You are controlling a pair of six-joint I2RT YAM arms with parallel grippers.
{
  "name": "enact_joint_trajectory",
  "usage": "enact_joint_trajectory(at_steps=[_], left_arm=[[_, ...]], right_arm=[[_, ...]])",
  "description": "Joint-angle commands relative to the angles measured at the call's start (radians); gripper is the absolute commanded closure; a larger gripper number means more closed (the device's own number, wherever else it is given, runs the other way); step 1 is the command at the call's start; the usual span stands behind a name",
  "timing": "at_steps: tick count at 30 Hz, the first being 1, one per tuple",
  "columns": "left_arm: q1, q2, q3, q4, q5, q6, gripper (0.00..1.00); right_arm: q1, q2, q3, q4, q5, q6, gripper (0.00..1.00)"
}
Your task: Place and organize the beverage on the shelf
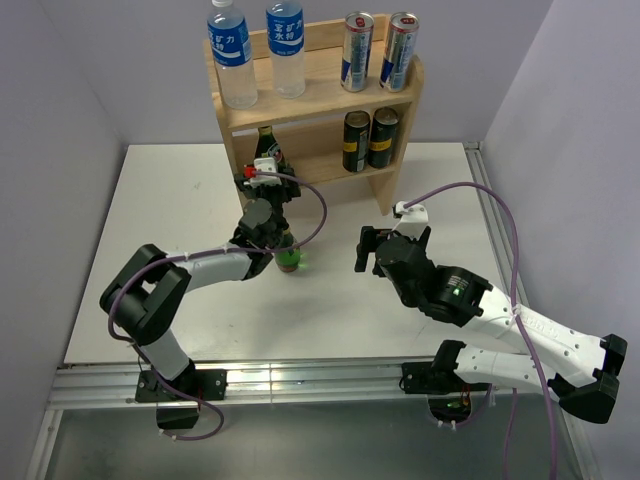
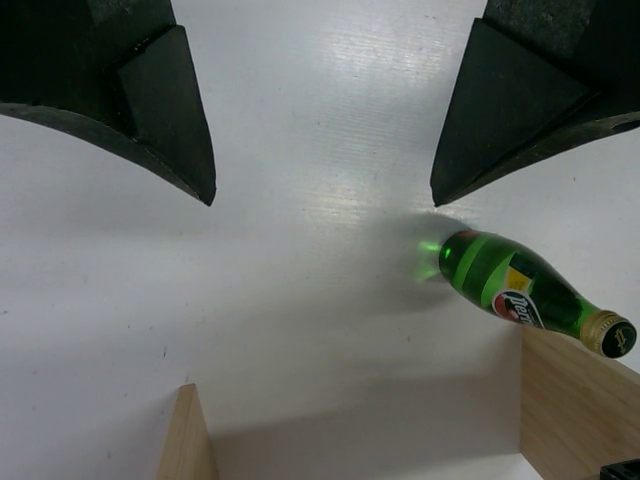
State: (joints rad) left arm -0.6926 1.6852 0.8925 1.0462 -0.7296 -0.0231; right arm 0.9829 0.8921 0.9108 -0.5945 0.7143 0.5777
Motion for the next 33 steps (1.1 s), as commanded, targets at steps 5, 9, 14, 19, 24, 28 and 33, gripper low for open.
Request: enact_joint_trajectory(at_steps=[5, 9, 14, 19, 24, 28, 33], left_arm=[[0.03, 0.002, -0.018, -0.094, -0.076, -0.052, 0.17], [0.028, -0.019, -0.021, -0.106, -0.074, -0.052, 0.17], [0.027, -0.057, -0.03, -0.132, -0.079, -0.052, 0.16], [0.016, -0.102, -0.044, -0.17, -0.086, -0.048, 0.1], [0.007, -0.154, -0.063, -0.209, -0.097, -0.046, 0.1], [-0.001, -0.191, -0.082, -0.242, -0.099, -0.055, 0.1], [-0.01, -0.246, -0.11, -0.296, -0.102, -0.064, 0.11]], right_arm=[[-0.006, -0.021, 0.036, 0.024, 0.022, -0.006, 0.05], [-0.006, -0.024, 0.036, 0.022, 0.02, -0.003, 0.05], [-0.006, -0.028, 0.04, 0.022, 0.024, -0.001, 0.05], [-0.006, -0.033, 0.043, 0.024, 0.027, 0.005, 0.05], [-0.006, -0.038, 0.048, 0.027, 0.028, 0.008, 0.05], [-0.006, -0.047, 0.049, 0.028, 0.027, 0.014, 0.05], [-0.004, -0.061, 0.043, 0.021, 0.03, 0.027, 0.05]])
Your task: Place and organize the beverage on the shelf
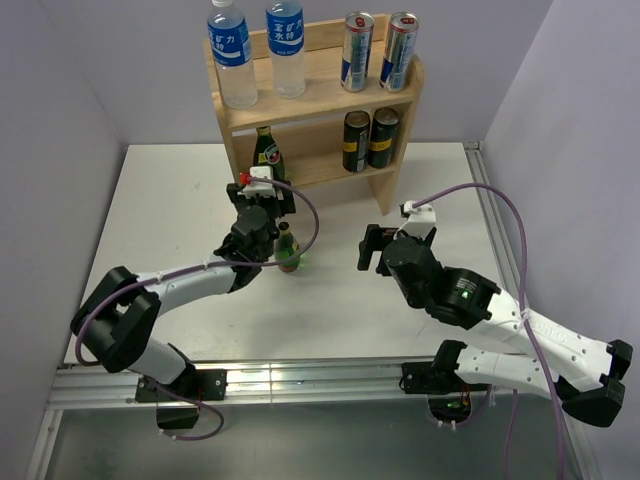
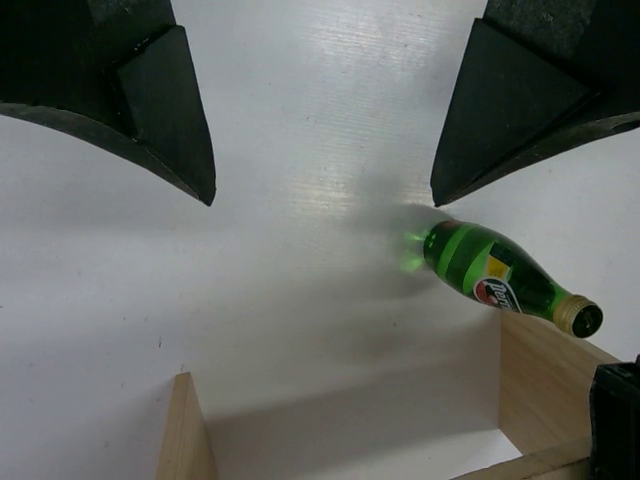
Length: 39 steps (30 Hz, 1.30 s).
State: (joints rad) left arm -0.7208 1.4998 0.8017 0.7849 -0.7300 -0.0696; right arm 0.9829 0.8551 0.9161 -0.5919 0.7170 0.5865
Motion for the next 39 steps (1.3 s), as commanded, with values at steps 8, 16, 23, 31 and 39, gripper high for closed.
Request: enact_joint_trajectory(at_steps=[8, 16, 23, 31, 39], left_arm=[[-0.016, -0.183, -0.085, -0.116, -0.103, -0.039, 0.11], [-0.034, -0.321, -0.119, -0.277, -0.065, -0.08, 0.13], [-0.143, -0.58, -0.237, -0.472, 0.013, -0.186, 0.11], [-0.236, -0.711, -0.389, -0.524, 0.119, -0.308, 0.11], [-0.299, -0.572, -0.473, -0.337, 0.086, -0.334, 0.1]], right_arm=[[-0.003, -0.05, 0.036, 0.0, 0.029, 0.038, 0.05], [0.003, -0.051, 0.053, -0.009, 0.039, 0.038, 0.05], [0.014, -0.051, 0.064, -0.013, 0.05, 0.042, 0.05], [0.023, -0.062, 0.038, -0.019, 0.058, 0.064, 0.05], [0.04, -0.094, 0.018, -0.078, 0.076, 0.111, 0.05]])
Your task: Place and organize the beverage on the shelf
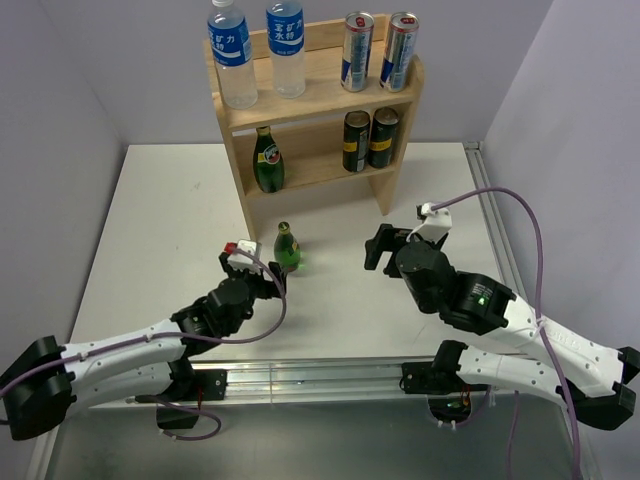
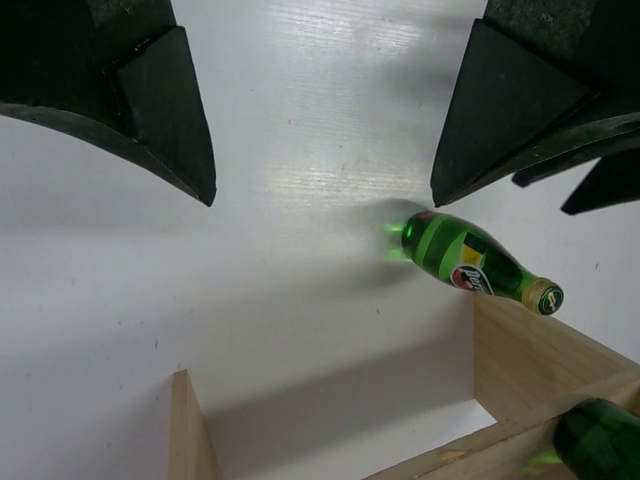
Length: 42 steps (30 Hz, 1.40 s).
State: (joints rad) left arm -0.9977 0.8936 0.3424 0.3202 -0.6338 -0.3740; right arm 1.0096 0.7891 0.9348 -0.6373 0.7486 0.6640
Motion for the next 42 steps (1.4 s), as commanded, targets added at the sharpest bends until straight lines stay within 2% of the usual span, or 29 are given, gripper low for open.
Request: enact_joint_trajectory(at_steps=[1, 11, 18, 30, 42], left_arm=[[-0.024, 0.068, -0.017, 0.163, -0.013, -0.035, 0.1], [-0.032, 0.307, -0.037, 0.428, -0.03, -0.037, 0.11], [-0.032, 0.499, 0.009, 0.612, -0.058, 0.01, 0.12], [-0.022, 0.717, 0.113, 0.747, -0.092, 0.076, 0.14], [0.027, 0.844, 0.15, 0.852, -0.138, 0.089, 0.14]], right_arm=[[0.014, -0.033, -0.001, -0.041, 0.052, 0.039, 0.05], [0.029, -0.059, -0.016, -0.113, 0.064, 0.08, 0.05], [0.034, -0.054, -0.025, -0.119, 0.064, 0.089, 0.05], [0.034, -0.08, -0.062, -0.14, 0.067, 0.109, 0.05], [0.034, -0.091, -0.083, -0.157, 0.057, 0.108, 0.05]])
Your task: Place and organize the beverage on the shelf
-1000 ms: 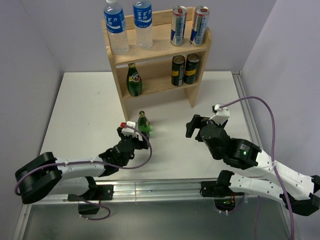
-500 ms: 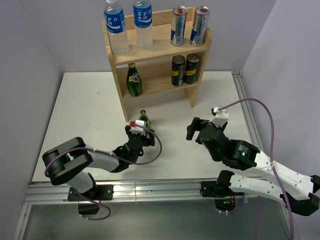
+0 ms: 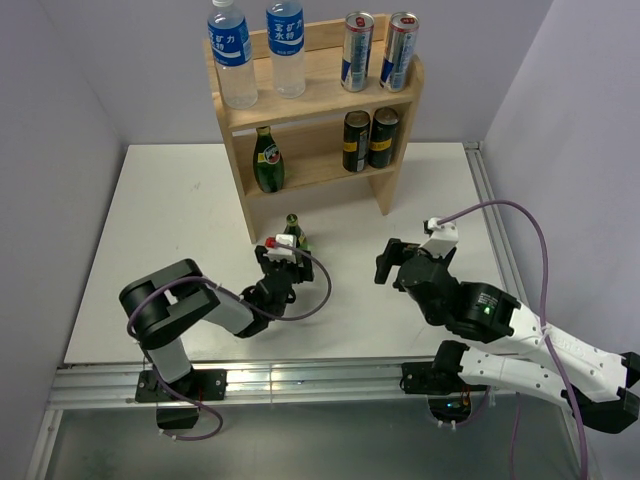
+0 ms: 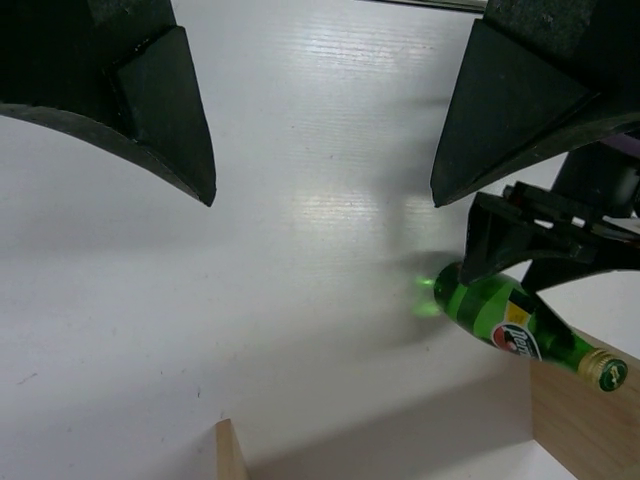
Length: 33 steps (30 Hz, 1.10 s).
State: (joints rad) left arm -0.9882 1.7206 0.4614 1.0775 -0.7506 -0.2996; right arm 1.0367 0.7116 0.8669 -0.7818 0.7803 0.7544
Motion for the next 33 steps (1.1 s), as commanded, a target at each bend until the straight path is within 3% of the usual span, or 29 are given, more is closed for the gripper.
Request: enact_joint_trajectory(at_steps=[1, 12, 20, 23, 24, 27, 30, 33], left_arm=[[0.022, 0.033, 0.033, 0.114, -0.026, 0.016, 0.14], [0.059, 0.143, 0.115, 0.18, 0.01, 0.045, 0.15], [0.074, 0.206, 0.168, 0.176, 0.016, 0.036, 0.32], [0.082, 0.221, 0.178, 0.168, 0.023, 0.033, 0.46], [0.083, 0.22, 0.18, 0.167, 0.026, 0.031, 0.58], [0.085, 0.211, 0.189, 0.138, 0.02, 0.028, 0.84], [0.085, 0.183, 0.189, 0.101, 0.011, 0.021, 1.0], [0.083, 0.128, 0.174, 0.043, 0.016, 0.004, 1.0]], right_arm=[[0.006, -0.017, -0.025, -0.01, 0.02, 0.02, 0.05], [0.006, -0.023, -0.065, -0.004, 0.005, 0.036, 0.05], [0.006, -0.026, -0.072, -0.013, 0.013, 0.042, 0.05], [0.006, -0.032, -0.072, -0.019, 0.017, 0.042, 0.05], [0.006, -0.034, -0.074, -0.022, 0.022, 0.04, 0.05], [0.006, -0.04, -0.071, -0.027, 0.027, 0.039, 0.05], [0.006, -0.04, -0.066, -0.025, 0.028, 0.034, 0.05], [0.008, -0.035, -0.06, -0.013, 0.034, 0.026, 0.05]])
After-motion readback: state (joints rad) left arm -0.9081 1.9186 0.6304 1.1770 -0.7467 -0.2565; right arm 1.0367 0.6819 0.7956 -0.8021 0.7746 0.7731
